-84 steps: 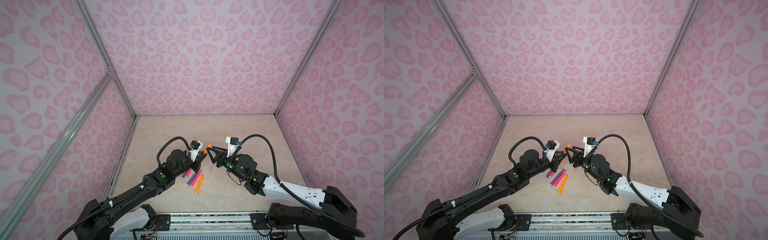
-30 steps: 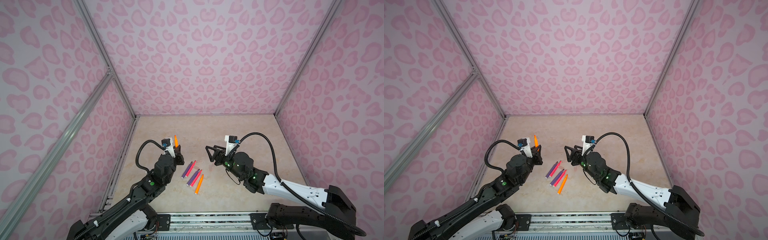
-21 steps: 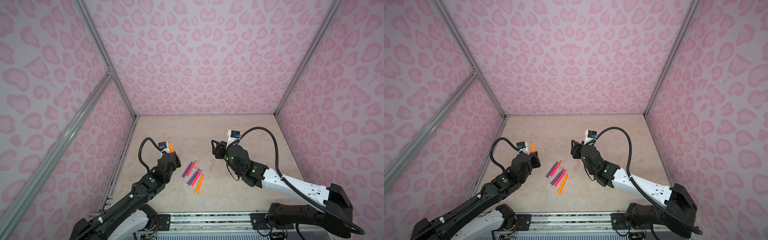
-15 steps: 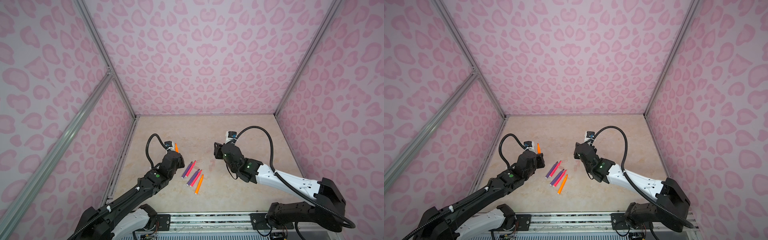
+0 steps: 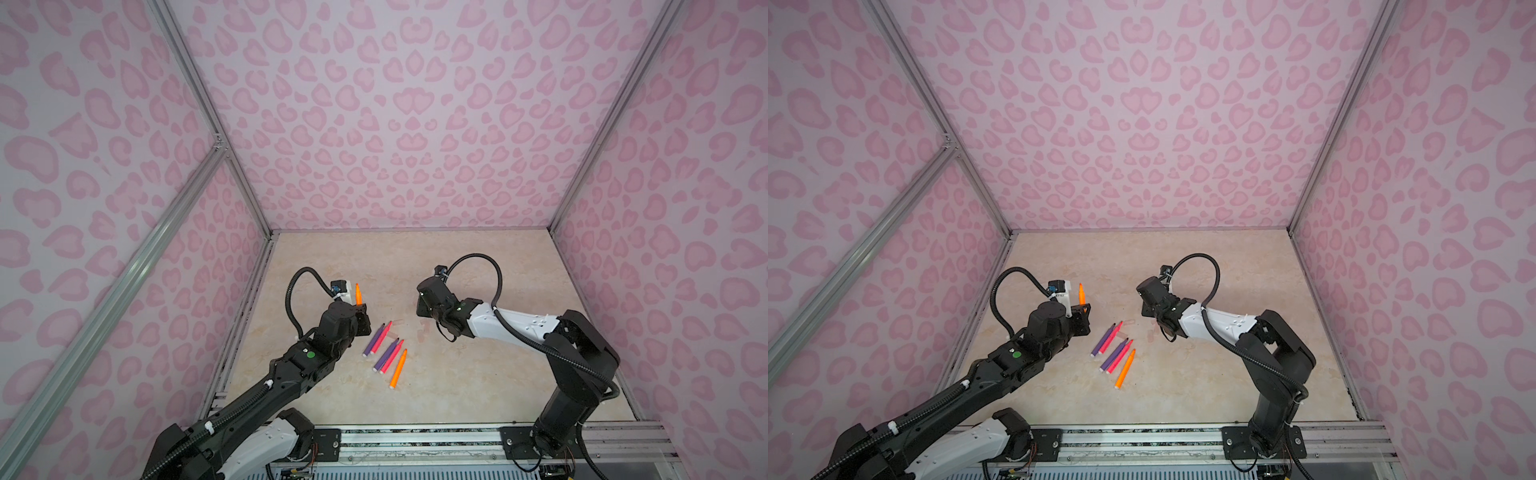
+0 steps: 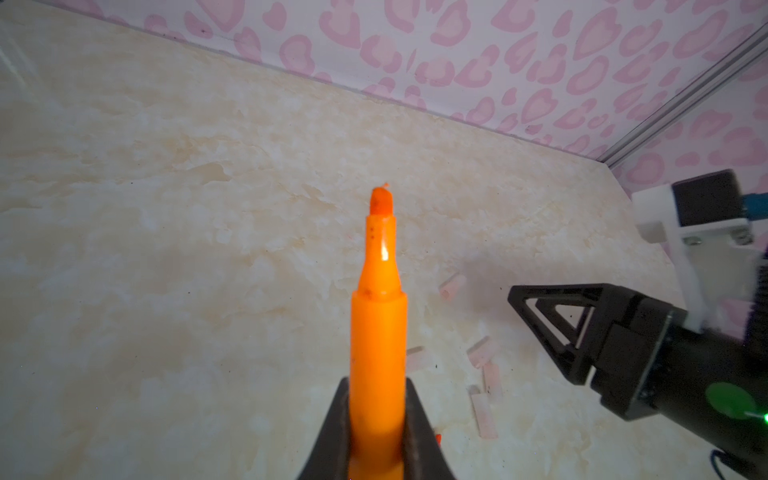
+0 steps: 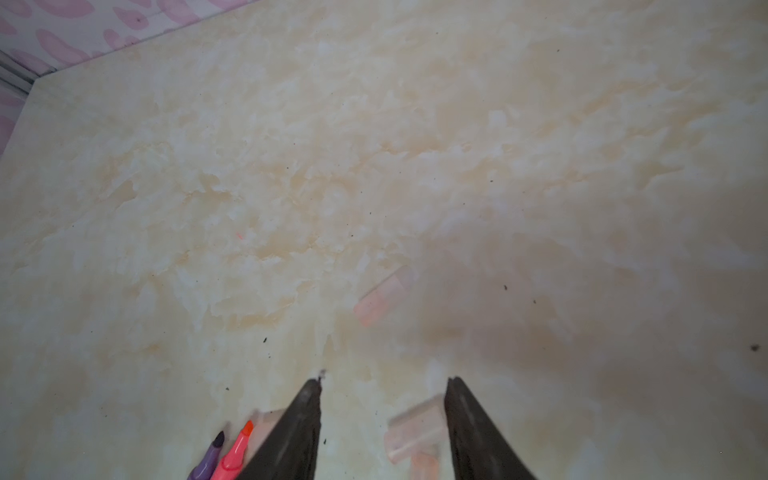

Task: Insert the pens into the pen caps
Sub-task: 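Lower the right gripper onto a pale pink cap and grasp it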

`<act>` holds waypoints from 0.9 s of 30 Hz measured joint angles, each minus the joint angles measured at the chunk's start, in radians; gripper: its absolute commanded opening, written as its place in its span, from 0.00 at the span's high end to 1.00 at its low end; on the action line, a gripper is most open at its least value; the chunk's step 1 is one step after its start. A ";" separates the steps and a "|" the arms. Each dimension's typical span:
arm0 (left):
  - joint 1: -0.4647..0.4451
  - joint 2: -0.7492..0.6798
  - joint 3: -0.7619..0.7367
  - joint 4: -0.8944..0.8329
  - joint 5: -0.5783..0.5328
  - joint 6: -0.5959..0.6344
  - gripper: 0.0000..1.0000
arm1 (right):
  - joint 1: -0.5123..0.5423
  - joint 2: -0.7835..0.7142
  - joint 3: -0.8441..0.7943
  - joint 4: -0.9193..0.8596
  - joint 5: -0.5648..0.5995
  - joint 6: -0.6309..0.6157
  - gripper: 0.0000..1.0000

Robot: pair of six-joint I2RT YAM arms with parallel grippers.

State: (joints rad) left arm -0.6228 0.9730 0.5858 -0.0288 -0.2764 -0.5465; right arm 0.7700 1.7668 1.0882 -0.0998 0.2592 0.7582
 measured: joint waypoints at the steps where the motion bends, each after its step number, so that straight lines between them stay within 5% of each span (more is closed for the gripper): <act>1: 0.000 -0.003 0.000 0.000 0.000 0.000 0.97 | -0.002 0.019 0.005 0.002 -0.012 0.005 0.50; 27: 0.000 0.000 -0.001 -0.002 -0.029 0.018 0.97 | -0.058 0.302 0.225 -0.022 -0.127 0.015 0.53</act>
State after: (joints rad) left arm -0.6231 0.9733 0.5846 -0.0303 -0.3054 -0.5289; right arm 0.7124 2.0686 1.3136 -0.1219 0.1326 0.7731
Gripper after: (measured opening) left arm 0.171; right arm 0.490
